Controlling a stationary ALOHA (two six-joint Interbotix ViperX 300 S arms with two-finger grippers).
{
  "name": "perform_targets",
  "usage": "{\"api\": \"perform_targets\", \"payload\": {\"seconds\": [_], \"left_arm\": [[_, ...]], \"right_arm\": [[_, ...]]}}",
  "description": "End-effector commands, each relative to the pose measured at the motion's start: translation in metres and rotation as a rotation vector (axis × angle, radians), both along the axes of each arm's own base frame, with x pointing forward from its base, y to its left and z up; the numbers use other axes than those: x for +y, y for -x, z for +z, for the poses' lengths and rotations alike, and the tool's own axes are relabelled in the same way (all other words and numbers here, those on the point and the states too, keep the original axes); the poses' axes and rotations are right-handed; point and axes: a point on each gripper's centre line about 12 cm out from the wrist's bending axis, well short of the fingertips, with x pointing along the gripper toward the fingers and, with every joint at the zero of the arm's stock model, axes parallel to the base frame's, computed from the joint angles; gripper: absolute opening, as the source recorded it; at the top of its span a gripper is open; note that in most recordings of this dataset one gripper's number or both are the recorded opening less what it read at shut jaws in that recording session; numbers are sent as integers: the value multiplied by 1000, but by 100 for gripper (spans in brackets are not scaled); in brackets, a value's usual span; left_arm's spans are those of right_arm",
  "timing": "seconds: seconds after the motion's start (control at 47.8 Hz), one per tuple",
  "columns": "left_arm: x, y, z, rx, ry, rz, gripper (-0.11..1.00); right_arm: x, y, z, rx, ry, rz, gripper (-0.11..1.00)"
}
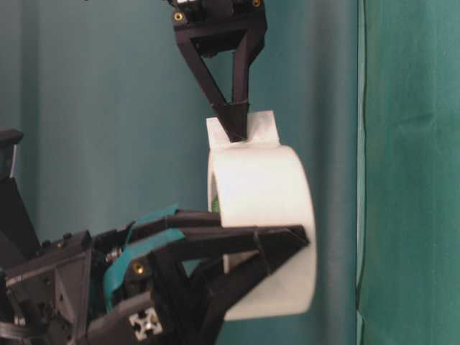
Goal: Peel off the duct tape with your right arm.
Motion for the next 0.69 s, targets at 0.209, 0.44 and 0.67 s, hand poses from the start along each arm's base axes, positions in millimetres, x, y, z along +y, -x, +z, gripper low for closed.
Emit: {"api": "perform_targets", "payload": {"seconds": [0.209,0.44,0.67], "left_arm": [[-36,6,20,-97,42,-77,20],[-54,5,25,-147,58,-124,20],[-72,5,34,-212,75,-176,20]], "right_arm": [[-16,2,5,-25,-8,-55,-9],[-18,3,4,-20,-7,-61,-9],[-23,6,1,-13,-9,-76,-9]]}}
